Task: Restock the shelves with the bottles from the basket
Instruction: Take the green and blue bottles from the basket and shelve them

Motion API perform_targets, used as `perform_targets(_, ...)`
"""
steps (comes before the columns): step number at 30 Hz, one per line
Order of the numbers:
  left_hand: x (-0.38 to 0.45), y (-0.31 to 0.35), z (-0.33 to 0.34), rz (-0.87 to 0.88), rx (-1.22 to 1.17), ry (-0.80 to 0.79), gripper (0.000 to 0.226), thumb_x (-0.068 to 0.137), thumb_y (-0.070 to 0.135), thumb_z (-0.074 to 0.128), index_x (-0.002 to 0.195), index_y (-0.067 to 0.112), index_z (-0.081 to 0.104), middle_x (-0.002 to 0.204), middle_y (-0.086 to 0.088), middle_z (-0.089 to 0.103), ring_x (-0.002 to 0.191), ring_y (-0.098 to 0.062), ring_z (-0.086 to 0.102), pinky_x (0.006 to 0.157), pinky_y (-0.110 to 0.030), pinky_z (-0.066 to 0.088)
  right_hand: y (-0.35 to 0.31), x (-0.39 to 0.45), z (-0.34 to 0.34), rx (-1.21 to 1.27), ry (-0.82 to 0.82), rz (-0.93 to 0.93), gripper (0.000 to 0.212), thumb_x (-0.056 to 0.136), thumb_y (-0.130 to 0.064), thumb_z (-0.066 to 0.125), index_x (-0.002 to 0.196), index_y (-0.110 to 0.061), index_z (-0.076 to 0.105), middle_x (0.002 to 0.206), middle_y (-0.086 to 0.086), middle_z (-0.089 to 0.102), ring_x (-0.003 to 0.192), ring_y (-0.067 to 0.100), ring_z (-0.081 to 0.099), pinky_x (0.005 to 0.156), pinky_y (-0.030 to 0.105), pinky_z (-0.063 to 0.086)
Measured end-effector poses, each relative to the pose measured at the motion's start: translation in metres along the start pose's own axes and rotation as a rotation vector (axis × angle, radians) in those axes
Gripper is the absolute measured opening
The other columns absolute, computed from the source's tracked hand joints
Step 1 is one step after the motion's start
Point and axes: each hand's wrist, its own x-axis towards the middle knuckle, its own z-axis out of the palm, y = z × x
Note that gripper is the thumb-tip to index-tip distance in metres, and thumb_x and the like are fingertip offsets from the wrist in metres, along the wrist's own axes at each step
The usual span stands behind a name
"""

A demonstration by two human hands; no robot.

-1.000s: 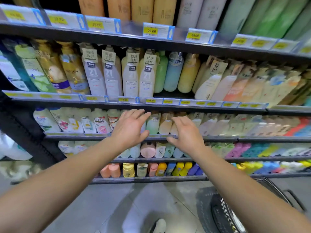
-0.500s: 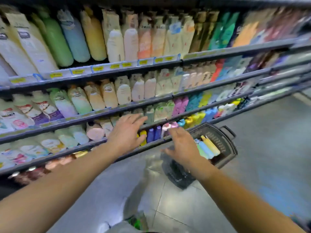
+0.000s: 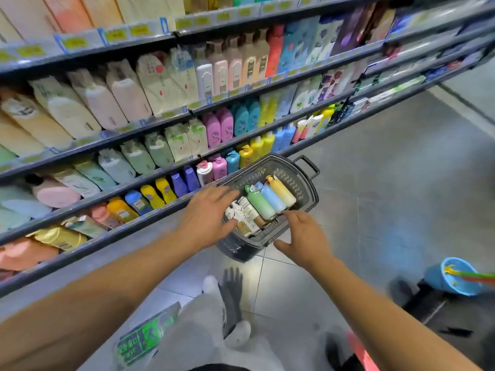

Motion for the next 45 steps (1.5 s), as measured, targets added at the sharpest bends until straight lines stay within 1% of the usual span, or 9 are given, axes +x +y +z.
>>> perform_targets(5, 0.061, 0.007, 0.038, -0.021, -0.041, -0.060, 0.070, 0.086, 0.038, 0.069, 0.148, 0.018, 0.044, 0.149, -0.010, 0.046, 0.136, -0.033, 0.042, 0.114, -0.042, 0.028, 0.055, 0.048, 0.003, -0.003, -0.071, 0.012, 0.078, 0.084, -0.049, 0.067, 0.149, -0.018, 0.036, 0.147, 0.003, 0.045, 0.136, 0.022, 0.036, 0.111, 0.031, 0.031)
perform_targets(12, 0.162, -0.007, 0.083, -0.141, -0.079, -0.167, 0.071, 0.090, 0.045, 0.059, 0.153, 0.025, 0.033, 0.157, -0.002, 0.034, 0.143, -0.025, 0.032, 0.117, -0.039, 0.025, 0.118, 0.153, 0.006, -0.020, -0.212, 0.011, 0.073, 0.083, -0.047, 0.067, 0.145, -0.019, 0.040, 0.143, 0.004, 0.048, 0.131, 0.025, 0.042, 0.108, 0.032, 0.036)
perform_targets(16, 0.209, -0.017, 0.096, -0.161, -0.086, -0.205, 0.071, 0.090, 0.043, 0.062, 0.152, 0.018, 0.037, 0.155, -0.008, 0.038, 0.141, -0.026, 0.036, 0.116, -0.034, 0.024, 0.143, 0.206, 0.006, 0.002, -0.282, 0.018, 0.074, 0.084, -0.047, 0.069, 0.145, -0.017, 0.040, 0.142, 0.005, 0.047, 0.131, 0.027, 0.042, 0.108, 0.035, 0.039)
perform_targets(23, 0.272, -0.028, 0.147, -0.289, -0.147, -0.267, 0.070, 0.090, 0.042, 0.063, 0.152, 0.020, 0.037, 0.156, -0.009, 0.037, 0.141, -0.030, 0.034, 0.116, -0.035, 0.024, 0.188, 0.286, 0.030, 0.016, -0.418, 0.004, 0.072, 0.084, -0.042, 0.070, 0.143, -0.014, 0.040, 0.138, 0.007, 0.048, 0.128, 0.028, 0.044, 0.104, 0.036, 0.042)
perform_targets(30, 0.336, -0.032, 0.239, -0.511, -0.253, -0.327, 0.073, 0.092, 0.044, 0.060, 0.155, 0.025, 0.029, 0.159, -0.005, 0.030, 0.144, -0.028, 0.028, 0.117, -0.034, 0.022, 0.239, 0.374, 0.100, 0.055, -0.555, -0.054, 0.069, 0.085, -0.042, 0.071, 0.140, -0.011, 0.043, 0.134, 0.010, 0.050, 0.122, 0.030, 0.048, 0.099, 0.036, 0.043)
perform_targets(34, 0.362, -0.033, 0.303, -0.629, -0.307, -0.361, 0.071, 0.092, 0.040, 0.060, 0.154, 0.023, 0.031, 0.159, -0.006, 0.031, 0.143, -0.029, 0.031, 0.119, -0.038, 0.025, 0.269, 0.414, 0.154, 0.066, -0.628, -0.059, 0.072, 0.085, -0.040, 0.072, 0.144, -0.014, 0.040, 0.142, 0.005, 0.046, 0.129, 0.027, 0.042, 0.105, 0.034, 0.037)
perform_targets(38, 0.372, -0.037, 0.370, -0.752, -0.379, -0.400, 0.072, 0.094, 0.040, 0.056, 0.156, 0.023, 0.025, 0.160, -0.003, 0.029, 0.142, -0.028, 0.032, 0.117, -0.039, 0.029, 0.292, 0.448, 0.212, 0.051, -0.733, -0.071, 0.072, 0.087, -0.043, 0.069, 0.147, -0.018, 0.037, 0.147, 0.004, 0.041, 0.133, 0.025, 0.042, 0.107, 0.034, 0.039)
perform_targets(41, 0.374, -0.041, 0.420, -0.911, -0.458, -0.395, 0.079, 0.091, 0.041, 0.061, 0.157, 0.028, 0.019, 0.159, 0.001, 0.029, 0.138, -0.029, 0.037, 0.110, -0.045, 0.039, 0.303, 0.467, 0.255, 0.090, -0.728, -0.072, 0.073, 0.086, -0.044, 0.070, 0.147, -0.018, 0.038, 0.147, 0.005, 0.042, 0.132, 0.026, 0.043, 0.106, 0.036, 0.041)
perform_targets(45, 0.379, -0.051, 0.481, -1.102, -0.536, -0.335, 0.089, 0.088, 0.040, 0.067, 0.157, 0.031, 0.012, 0.157, -0.002, 0.028, 0.119, -0.029, 0.056, 0.096, -0.035, 0.045, 0.309, 0.487, 0.307, 0.142, -0.689, -0.099, 0.071, 0.084, -0.040, 0.073, 0.143, -0.015, 0.043, 0.143, 0.006, 0.045, 0.123, 0.029, 0.051, 0.095, 0.036, 0.047)
